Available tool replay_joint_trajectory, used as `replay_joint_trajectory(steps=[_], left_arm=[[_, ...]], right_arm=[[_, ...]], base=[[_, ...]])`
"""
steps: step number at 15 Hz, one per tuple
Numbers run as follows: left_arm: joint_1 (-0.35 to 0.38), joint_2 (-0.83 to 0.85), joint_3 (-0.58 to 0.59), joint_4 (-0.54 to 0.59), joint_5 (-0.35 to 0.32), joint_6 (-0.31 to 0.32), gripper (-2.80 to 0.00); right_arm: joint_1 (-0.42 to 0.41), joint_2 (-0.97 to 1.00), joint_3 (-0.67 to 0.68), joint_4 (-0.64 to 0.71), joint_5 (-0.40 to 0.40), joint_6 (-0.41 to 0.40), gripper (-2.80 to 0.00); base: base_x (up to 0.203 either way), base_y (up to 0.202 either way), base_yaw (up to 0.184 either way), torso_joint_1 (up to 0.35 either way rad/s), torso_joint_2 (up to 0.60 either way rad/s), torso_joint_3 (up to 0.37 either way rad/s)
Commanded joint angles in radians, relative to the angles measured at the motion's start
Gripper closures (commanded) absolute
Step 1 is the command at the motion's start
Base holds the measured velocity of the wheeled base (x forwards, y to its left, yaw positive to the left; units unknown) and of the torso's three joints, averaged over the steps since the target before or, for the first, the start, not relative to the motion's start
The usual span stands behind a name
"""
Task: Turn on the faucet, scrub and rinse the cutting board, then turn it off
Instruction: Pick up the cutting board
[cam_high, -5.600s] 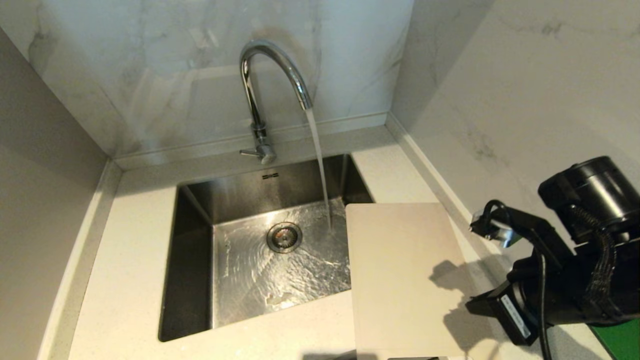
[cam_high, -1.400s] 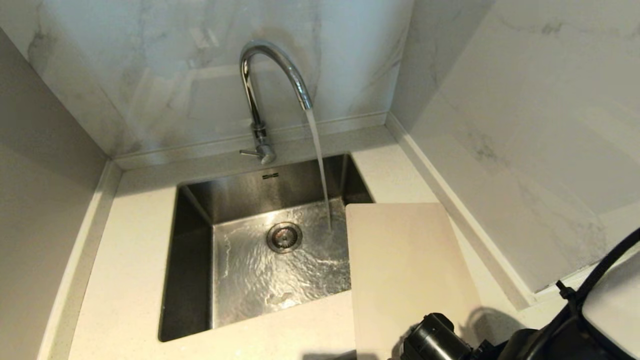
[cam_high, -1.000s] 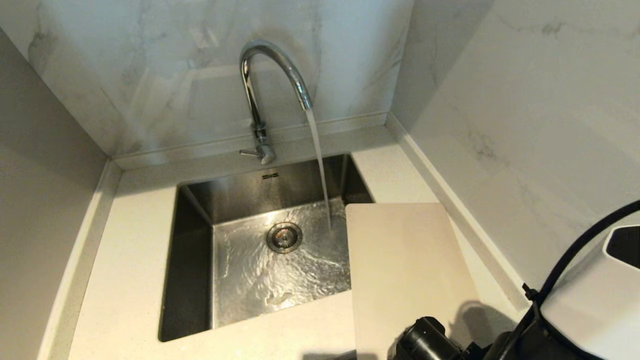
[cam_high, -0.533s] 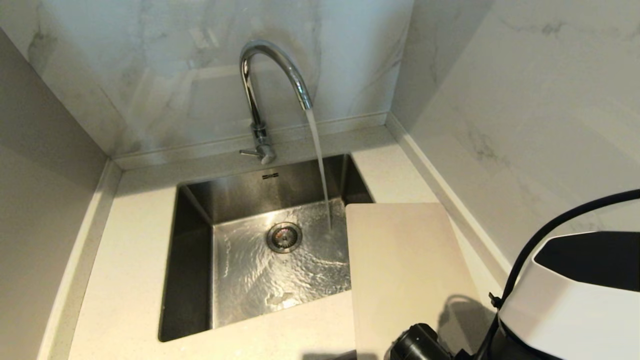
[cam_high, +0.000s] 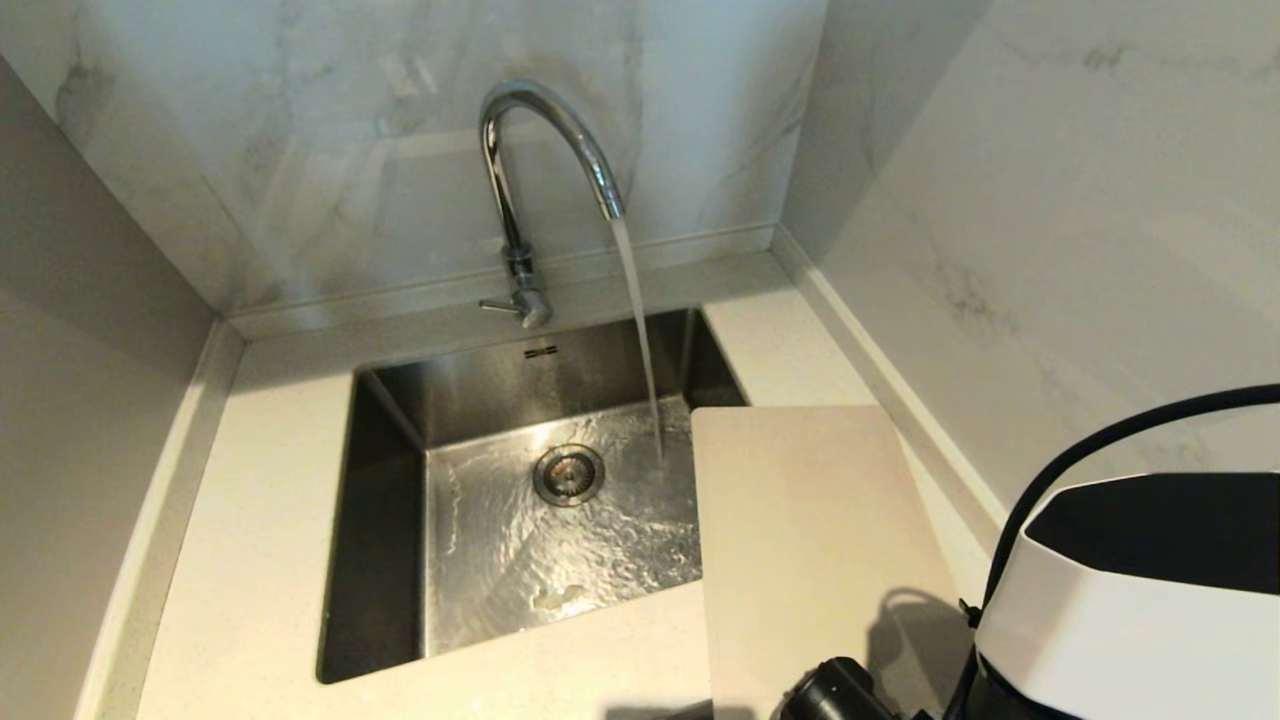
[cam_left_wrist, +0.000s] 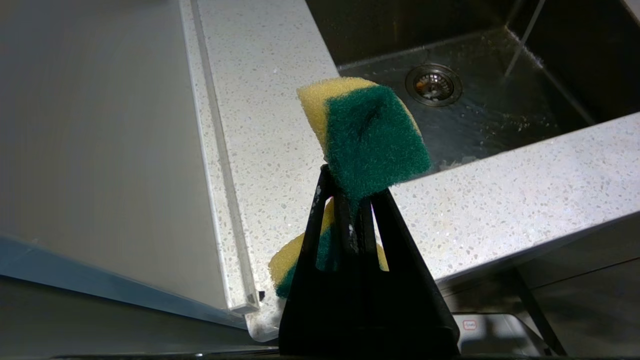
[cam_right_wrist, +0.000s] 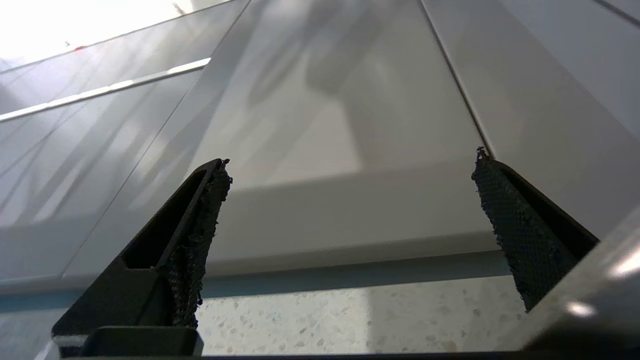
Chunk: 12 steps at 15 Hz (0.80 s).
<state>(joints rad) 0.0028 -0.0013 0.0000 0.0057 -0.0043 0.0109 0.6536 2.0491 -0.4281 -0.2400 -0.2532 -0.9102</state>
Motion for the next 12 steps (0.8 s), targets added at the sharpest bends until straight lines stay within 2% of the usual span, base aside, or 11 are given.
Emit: replay_joint_trajectory(steps=[1,4,8,9,12], left_arm=[[0.000,0.000,0.003,0.000,0.000,0.000,0.00],[0.000,0.000,0.002,0.000,0.000,0.000,0.00],[0.000,0.000,0.002,0.000,0.000,0.000,0.00],[0.000,0.000,0.003,0.000,0.001,0.000,0.00],[0.000,0.000,0.002,0.000,0.000,0.000,0.00]], right_arm=[[0.000,0.033,0.032,-0.100,-0.001,-0.007,-2.80],[-0.002,0.076,0.083,-0.236,0.000,-0.009,-2.80],[-0.002,0.079,0.085,-0.240,-0.001,-0.010,-2.80],[-0.002,0.079,0.085,-0.240,-0.001,-0.010,0.00],[-0.002,0.082,0.086,-0.240,-0.001,-0.010,0.00]], base=[[0.000,0.000,0.000,0.000,0.00,0.000],[0.000,0.000,0.000,0.000,0.00,0.000],[0.000,0.000,0.000,0.000,0.00,0.000],[0.000,0.000,0.000,0.000,0.00,0.000],[0.000,0.000,0.000,0.000,0.00,0.000]])
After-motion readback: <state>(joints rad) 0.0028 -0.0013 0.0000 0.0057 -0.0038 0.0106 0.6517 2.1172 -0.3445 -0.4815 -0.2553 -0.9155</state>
